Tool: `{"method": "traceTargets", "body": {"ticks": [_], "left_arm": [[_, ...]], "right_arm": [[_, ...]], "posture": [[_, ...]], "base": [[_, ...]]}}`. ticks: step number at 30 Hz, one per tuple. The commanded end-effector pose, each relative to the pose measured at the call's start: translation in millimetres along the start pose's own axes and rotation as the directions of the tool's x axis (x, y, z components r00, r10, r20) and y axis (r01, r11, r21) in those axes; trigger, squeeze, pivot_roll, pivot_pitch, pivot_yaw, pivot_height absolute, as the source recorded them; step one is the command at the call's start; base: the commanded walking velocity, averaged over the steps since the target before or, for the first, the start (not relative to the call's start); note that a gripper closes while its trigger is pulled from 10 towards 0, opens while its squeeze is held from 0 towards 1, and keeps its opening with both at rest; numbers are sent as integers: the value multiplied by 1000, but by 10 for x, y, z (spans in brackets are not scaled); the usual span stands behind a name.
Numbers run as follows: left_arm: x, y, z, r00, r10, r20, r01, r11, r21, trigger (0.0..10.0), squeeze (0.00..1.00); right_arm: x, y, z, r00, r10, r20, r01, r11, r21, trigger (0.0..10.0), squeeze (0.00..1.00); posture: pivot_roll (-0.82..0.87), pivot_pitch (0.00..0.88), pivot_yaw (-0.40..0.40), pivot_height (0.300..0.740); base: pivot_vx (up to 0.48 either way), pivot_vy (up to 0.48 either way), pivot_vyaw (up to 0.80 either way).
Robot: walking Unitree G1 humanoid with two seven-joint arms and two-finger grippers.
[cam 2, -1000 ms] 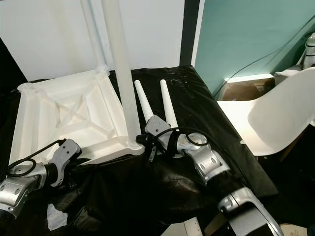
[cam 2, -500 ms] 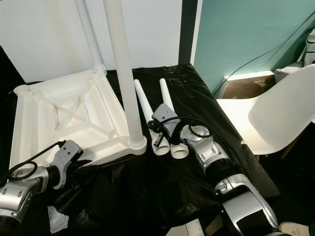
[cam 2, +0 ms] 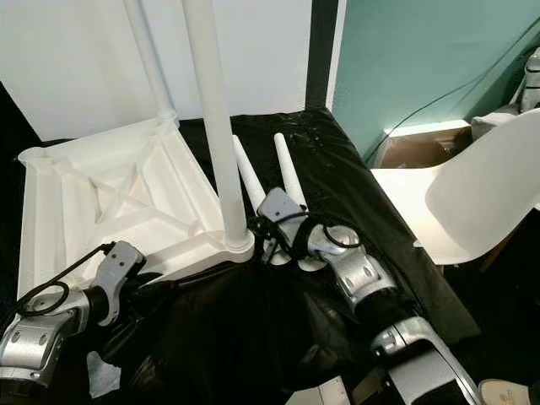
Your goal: Building children table
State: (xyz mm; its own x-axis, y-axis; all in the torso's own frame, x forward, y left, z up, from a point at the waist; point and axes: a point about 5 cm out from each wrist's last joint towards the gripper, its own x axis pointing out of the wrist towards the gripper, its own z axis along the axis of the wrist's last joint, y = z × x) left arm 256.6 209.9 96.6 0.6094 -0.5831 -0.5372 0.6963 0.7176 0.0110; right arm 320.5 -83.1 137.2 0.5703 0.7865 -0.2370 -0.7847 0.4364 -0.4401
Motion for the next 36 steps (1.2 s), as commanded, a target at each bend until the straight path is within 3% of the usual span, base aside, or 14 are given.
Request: {"method": "traceTargets", "body": {"ticks": [1, 6, 11, 14, 15, 22, 27, 36], "left_arm": [[-2, 151, -250, 936, 338, -96, -346, 934, -83, 10000, 0], [4, 180, -264, 926, 360, -112, -370, 925, -90, 10000, 0], [62, 130, -264, 935, 333, -120, -343, 935, -86, 9608, 0], [88, 90, -250, 944, 312, -112, -321, 944, -80, 9725, 0], [101, 44, -243, 950, 294, -106, -303, 950, -79, 9490, 0], [80, -102, -273, 964, 247, -99, -256, 963, -86, 9176, 0], [33, -221, -316, 968, 226, -104, -237, 965, -110, 9686, 0], [40, -354, -142, 981, 187, -42, -191, 976, -108, 10000, 0]], "right_arm": [[-3, 83, 59, 999, 54, 9, -54, 998, -17, 10000, 0], [-12, 118, 98, 995, 97, 21, -96, 995, -30, 10000, 0], [108, 88, 87, 984, 179, 21, -177, 981, -83, 10000, 0], [182, 29, 67, 981, 191, 26, -189, 980, -59, 10000, 0], [255, -51, 38, 983, 182, 5, -181, 982, -58, 10000, 0], [334, -226, 80, 995, 103, -6, -103, 992, -65, 10000, 0], [364, -385, 110, 1000, -10, -27, 7, 994, -108, 10000, 0], [426, -379, 115, 999, -39, -17, 37, 992, -121, 10000, 0]], "posture": [[60, 0, -7, 740], [34, 0, -5, 740], [33, 0, -3, 740], [38, 0, -7, 740], [50, 0, -11, 740], [77, 0, -20, 740], [94, 0, -23, 740], [93, 0, -13, 740]], "base": [[0, 0, 0], [0, 0, 0], [0, 0, 0], [0, 0, 0], [0, 0, 0], [0, 0, 0], [0, 0, 0], [0, 0, 0]]}}
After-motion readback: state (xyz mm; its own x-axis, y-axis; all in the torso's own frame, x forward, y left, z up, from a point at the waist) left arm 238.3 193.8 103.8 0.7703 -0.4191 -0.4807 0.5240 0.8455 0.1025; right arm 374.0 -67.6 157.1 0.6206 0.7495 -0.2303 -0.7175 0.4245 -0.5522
